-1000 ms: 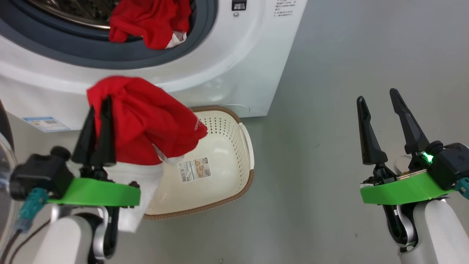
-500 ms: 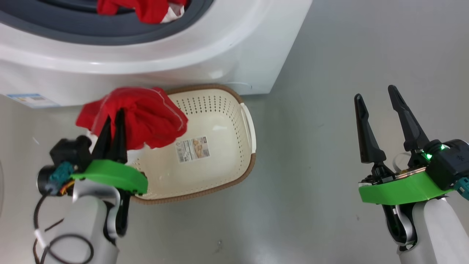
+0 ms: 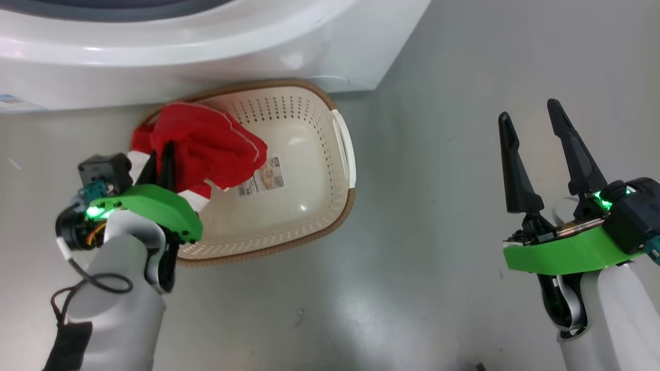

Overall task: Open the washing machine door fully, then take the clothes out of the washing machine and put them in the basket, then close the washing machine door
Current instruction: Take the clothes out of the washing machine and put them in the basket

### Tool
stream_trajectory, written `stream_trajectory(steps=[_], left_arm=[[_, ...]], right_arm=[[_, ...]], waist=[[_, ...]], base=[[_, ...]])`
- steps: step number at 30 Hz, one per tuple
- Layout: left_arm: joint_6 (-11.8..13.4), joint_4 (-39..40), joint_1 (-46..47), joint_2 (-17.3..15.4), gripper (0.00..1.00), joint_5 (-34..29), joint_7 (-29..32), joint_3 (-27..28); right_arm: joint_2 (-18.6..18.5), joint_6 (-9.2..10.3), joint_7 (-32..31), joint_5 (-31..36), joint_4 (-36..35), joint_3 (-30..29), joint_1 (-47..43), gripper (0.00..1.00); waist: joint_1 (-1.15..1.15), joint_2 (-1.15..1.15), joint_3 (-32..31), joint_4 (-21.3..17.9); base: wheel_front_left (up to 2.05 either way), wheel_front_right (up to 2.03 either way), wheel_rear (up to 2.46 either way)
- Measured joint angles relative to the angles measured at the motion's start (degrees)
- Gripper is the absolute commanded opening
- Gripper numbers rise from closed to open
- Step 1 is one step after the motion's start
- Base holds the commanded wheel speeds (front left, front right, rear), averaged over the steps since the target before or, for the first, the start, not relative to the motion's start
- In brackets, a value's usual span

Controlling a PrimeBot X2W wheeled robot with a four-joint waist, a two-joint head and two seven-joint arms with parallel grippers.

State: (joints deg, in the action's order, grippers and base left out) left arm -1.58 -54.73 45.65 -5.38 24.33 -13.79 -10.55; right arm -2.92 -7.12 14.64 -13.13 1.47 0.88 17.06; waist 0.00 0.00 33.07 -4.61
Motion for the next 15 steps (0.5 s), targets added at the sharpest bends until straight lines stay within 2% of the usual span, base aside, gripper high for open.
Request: stream_trajectory(steps=[9,15], left_arm=[[-1.46,-14.33,7.44,0.74,0.00,1.43,2.58,-0.12],[-1.40,-18.01,9.53,0.23,0.00,1.46,5.39,-0.43]], right_arm=[[0.00,0.00,0.00,-0.20,-0.55,-0.19,2.13,1.00],[0.00,0.00,0.00,-0.98,-0.68,0.27,3.48,1.00]], waist=[[0.00,0.00,4.42,-1.54],[0.00,0.00,7.06,-3.05]], base=[[0.00,0.00,0.00],[0.00,0.00,0.00]])
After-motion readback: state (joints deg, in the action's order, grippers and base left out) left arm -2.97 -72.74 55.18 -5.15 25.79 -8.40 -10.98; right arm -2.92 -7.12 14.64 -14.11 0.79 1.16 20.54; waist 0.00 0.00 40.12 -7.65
